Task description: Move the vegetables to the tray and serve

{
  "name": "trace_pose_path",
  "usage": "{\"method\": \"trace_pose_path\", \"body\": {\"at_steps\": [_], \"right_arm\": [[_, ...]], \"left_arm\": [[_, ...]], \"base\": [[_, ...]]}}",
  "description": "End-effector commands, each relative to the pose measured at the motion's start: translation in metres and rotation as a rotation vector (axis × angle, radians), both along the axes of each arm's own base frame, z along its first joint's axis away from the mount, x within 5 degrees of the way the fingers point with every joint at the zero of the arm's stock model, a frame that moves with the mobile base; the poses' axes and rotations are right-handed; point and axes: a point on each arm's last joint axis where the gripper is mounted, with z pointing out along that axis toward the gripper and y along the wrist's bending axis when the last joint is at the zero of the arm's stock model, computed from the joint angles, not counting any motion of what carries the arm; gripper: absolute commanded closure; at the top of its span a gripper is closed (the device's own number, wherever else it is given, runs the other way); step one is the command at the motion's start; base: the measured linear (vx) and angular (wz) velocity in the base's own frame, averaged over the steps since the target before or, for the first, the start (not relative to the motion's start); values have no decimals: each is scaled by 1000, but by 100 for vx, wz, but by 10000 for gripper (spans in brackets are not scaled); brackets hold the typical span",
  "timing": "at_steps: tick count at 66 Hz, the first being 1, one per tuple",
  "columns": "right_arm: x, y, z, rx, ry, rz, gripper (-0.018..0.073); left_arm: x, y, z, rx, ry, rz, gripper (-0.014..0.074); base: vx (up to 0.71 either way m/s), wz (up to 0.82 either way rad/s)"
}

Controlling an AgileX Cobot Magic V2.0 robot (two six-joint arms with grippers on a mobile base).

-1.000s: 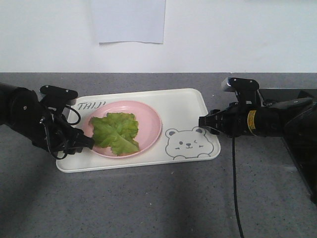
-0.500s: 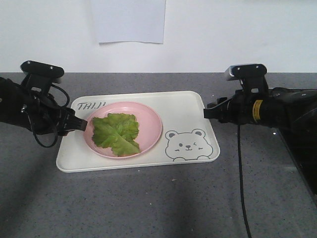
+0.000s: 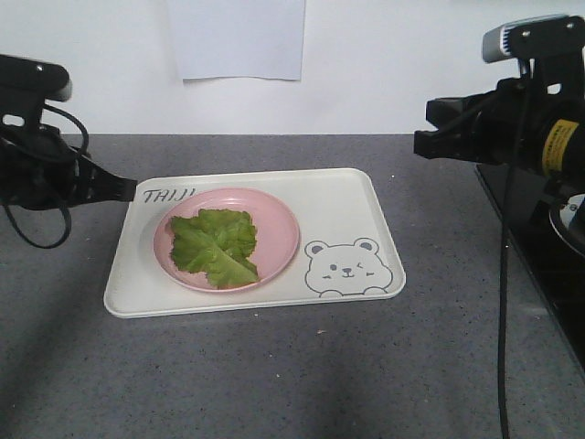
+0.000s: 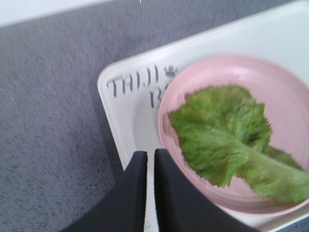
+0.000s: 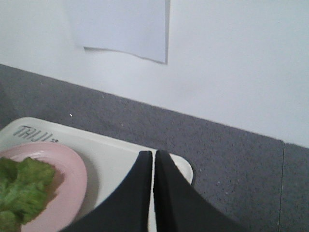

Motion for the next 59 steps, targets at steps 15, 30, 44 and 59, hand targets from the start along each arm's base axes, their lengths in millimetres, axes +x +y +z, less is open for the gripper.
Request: {"method": "trace_pose_path", "body": {"at_steps": [15,30,44,59], "right_arm": [[-60,-11,37,1,-169,-5,563],[-106,-27,-12,-54,-117,-97,563],[-152,-39,-65,-69,-66,-136,563],[-176,-46,-91,-67,-68,-173,563]], "left_arm": [[-62,15,90,-130,-408,-15,603],[-103,27,109,-152,-528,-20,603],[-129,33,41,-161,-518,-36,603],[-152,38,-30,-187,-480,-40,603]], "base": [[0,0],[0,0],[0,0],[0,0]]}}
